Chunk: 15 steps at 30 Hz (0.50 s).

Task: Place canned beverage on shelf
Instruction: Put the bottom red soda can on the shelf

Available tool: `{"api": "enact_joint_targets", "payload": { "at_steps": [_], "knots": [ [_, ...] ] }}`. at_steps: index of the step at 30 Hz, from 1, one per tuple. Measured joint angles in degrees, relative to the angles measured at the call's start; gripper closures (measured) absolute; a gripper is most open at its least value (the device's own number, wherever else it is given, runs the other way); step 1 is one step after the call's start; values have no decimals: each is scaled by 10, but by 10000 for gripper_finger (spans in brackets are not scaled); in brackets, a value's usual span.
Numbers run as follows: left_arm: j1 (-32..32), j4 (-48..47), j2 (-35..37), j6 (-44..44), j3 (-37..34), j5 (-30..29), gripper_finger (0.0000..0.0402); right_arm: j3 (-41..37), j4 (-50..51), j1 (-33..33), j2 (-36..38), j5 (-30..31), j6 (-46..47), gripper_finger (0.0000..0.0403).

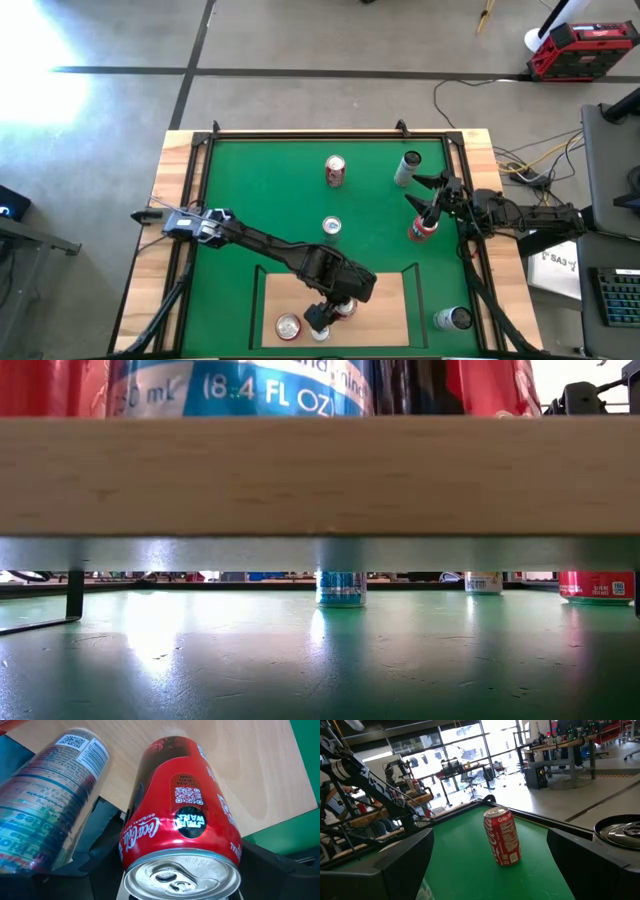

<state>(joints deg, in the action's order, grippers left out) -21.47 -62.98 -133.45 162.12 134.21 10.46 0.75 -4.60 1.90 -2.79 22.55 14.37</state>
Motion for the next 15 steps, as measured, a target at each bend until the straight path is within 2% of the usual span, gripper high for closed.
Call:
{"api": "enact_joint_targets", "payload": {
  "at_steps": [12, 15],
  "knots": [
    [1, -3, 0, -12, 0, -3, 113, 0, 0, 0, 0, 0, 0, 22],
    [2, -11, 0, -19, 2, -7, 103, 0, 0, 0, 0, 0, 0, 22]
  ]
}}
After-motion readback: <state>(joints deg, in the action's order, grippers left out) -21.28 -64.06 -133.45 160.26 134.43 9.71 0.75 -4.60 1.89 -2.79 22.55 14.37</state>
